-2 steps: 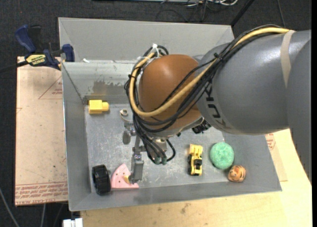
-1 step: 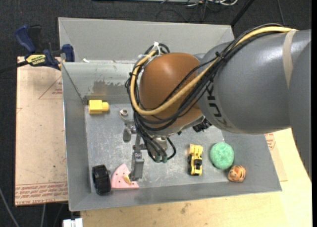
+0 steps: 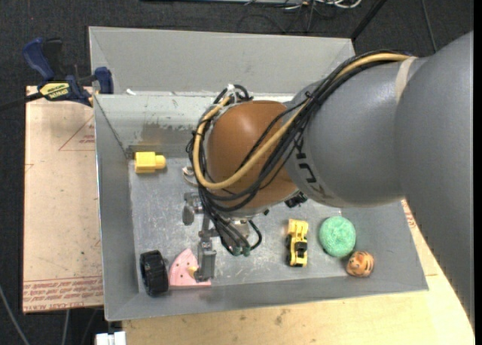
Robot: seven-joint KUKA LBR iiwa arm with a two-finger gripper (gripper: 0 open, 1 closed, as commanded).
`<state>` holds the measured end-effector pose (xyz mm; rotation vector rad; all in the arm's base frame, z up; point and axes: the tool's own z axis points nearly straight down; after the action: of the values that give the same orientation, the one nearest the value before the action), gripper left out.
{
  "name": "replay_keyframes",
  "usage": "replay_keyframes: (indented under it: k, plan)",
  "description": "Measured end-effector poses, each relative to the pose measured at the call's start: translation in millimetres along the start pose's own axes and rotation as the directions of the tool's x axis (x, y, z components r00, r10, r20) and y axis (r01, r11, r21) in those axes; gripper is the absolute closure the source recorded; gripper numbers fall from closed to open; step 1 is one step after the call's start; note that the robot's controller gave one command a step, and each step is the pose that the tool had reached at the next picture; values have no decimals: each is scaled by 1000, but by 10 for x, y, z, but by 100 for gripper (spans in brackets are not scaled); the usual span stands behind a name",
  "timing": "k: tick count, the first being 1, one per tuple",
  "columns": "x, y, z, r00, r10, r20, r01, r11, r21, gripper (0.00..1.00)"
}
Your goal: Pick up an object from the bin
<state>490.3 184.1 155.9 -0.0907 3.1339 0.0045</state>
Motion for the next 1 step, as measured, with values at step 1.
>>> replay_keyframes:
  k: [1]
  plan:
    - [-22,224,508,976,-220,-6,220,976,1,0]
